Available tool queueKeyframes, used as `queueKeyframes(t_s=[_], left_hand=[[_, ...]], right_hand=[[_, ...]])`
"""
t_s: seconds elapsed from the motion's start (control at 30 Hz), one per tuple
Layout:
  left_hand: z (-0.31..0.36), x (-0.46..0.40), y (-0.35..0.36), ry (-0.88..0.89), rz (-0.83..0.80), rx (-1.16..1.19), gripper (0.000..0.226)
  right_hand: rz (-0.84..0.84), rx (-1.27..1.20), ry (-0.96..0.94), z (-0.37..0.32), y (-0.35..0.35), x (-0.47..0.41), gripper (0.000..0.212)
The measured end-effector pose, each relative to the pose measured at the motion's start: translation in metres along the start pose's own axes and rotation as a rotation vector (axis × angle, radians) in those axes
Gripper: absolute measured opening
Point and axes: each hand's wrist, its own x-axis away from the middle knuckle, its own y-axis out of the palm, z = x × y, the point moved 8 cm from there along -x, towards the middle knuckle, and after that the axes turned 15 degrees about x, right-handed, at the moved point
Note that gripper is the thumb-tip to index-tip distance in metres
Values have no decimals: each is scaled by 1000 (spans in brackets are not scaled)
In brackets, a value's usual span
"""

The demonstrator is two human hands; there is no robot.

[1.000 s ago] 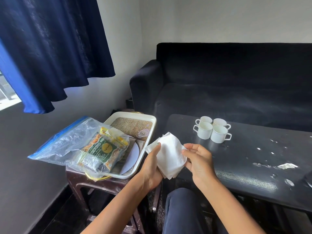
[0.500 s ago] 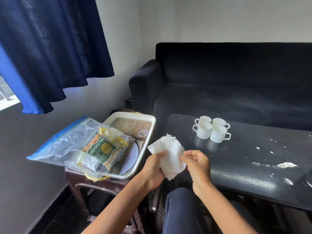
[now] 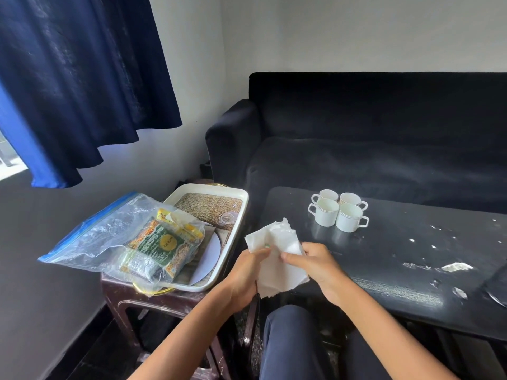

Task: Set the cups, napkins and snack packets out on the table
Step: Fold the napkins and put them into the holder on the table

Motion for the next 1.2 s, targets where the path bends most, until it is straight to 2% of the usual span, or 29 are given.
queueKeyframes(t_s=[0.23,0.4,0.53,0.67,0.87,0.9,1.07,1.2], left_hand=[[4,2,11,51,11,-36,19],[-7,1,21,-27,-9,-70,16],[-10,-7,35,16,31,-115,17],[-16,-20,68,85,41,-169,17],[-38,-45,137,178,-13,-275,20],[-43,-50,150,197,-21,-305,20],[-75,-73,215,265,-88,-476,19],[-108,-86,268,269,-173,-533,19]], right_hand=[[94,119,-132,-8,-29,6,19],[189,91,-125,-4,-60,9,19],[190,126,-103,3,-86,14,17],[250,193,-142,8,-125,18,38],[349,279,-109,32,-195,22,23],[374,291,-101,39,-208,24,23],[585,403,-111,66,-268,46,54],[786,469,-57,91,-314,69,51]])
